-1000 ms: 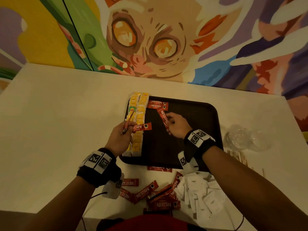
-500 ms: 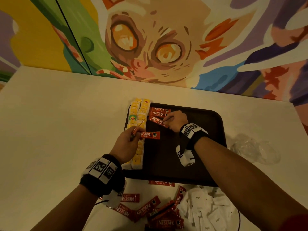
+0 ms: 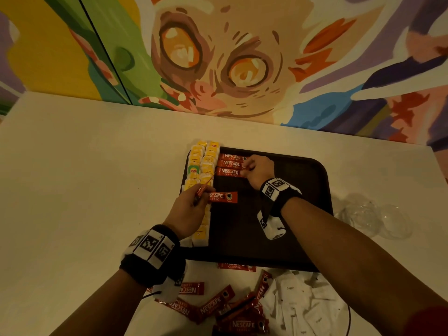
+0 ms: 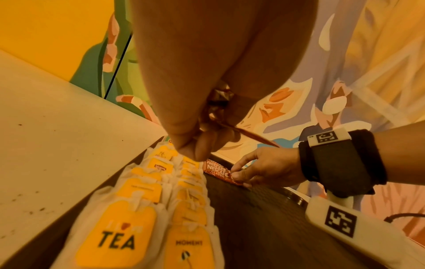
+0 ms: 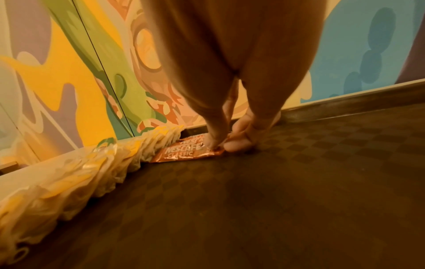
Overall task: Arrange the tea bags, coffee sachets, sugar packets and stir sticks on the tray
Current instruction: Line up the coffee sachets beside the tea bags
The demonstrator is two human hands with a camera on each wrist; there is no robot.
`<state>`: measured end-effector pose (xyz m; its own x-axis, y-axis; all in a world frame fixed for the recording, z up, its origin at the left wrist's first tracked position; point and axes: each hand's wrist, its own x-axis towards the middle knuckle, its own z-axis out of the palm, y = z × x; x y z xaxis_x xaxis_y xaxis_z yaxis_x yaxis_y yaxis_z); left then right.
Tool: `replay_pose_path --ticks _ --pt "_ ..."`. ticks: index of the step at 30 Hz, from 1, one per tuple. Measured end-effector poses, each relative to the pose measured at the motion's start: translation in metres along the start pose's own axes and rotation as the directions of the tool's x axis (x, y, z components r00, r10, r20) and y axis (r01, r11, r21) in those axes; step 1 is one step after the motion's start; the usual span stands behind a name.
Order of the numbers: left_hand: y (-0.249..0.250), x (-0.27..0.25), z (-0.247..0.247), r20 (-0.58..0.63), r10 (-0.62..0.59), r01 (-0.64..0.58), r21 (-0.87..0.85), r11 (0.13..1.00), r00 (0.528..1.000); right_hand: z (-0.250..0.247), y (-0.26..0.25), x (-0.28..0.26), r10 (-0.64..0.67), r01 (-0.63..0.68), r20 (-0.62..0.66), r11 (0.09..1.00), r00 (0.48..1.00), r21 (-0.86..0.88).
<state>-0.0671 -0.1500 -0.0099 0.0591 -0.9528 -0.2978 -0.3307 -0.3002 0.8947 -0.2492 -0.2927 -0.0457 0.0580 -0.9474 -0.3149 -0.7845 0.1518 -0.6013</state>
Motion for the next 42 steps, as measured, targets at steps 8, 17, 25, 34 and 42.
replay_pose_path --ticks 8,17,25,34,42 --pt "-0.001 0.001 -0.003 -0.013 -0.015 0.015 0.000 1.000 1.000 0.007 0.003 0.001 0.033 -0.031 -0.057 0.999 0.998 0.041" --pt "0.006 0.007 -0.003 -0.082 0.024 -0.025 -0.004 1.000 0.996 -0.019 -0.034 -0.078 -0.094 -0.061 0.358 0.915 0.929 0.398" --pt "0.012 0.012 0.002 -0.152 -0.036 0.028 -0.055 0.998 0.988 -0.014 -0.011 -0.090 -0.040 -0.162 0.298 0.765 0.954 0.623" --pt "0.002 0.008 -0.005 -0.168 -0.091 0.082 -0.062 0.995 0.982 0.002 -0.002 -0.050 0.371 -0.465 0.285 0.628 0.884 0.624" --pt "0.002 0.004 -0.005 -0.135 -0.088 0.083 -0.043 0.996 0.987 0.011 -0.010 -0.035 0.486 -0.576 0.310 0.664 0.817 0.478"
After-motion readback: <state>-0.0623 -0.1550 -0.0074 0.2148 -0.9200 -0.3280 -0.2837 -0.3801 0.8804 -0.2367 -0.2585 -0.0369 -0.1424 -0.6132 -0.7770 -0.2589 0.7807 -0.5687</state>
